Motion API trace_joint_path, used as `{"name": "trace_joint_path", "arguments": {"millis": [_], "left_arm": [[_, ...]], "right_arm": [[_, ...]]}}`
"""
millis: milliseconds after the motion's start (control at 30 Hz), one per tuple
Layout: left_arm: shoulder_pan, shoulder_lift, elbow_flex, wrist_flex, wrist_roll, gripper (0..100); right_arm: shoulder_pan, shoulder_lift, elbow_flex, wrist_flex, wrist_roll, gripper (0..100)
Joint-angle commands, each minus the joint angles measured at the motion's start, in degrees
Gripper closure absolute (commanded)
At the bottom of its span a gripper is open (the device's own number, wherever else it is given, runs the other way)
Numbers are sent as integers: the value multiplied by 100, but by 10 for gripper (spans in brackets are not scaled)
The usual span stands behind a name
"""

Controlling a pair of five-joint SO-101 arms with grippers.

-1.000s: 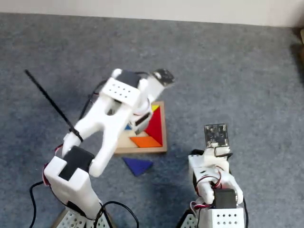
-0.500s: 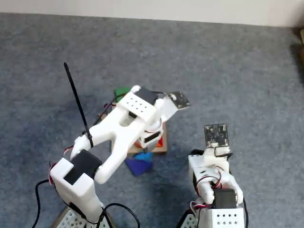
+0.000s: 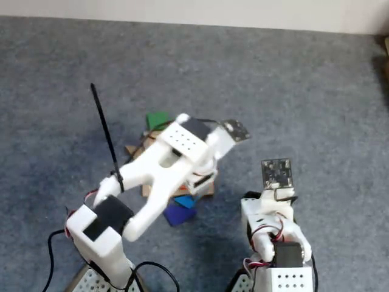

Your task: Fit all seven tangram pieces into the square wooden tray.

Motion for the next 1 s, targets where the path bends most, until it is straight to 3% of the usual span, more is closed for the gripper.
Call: {"name": "trace_joint_path", "arguments": {"millis": [0,433,533,967], "left_arm": [[286,-242,-22,79,413,816],[-268,-251,1305,-1345,413,820],[-330,-251,1376,-1574,413,873],[-110,-875,1376,-1363,440,902]], "right_arm": [[75,-48,884,-13,0,993],[75,-48,884,-13,0,993],[75,-48,884,-13,0,993],[75,-48,884,-13,0,993]]}}
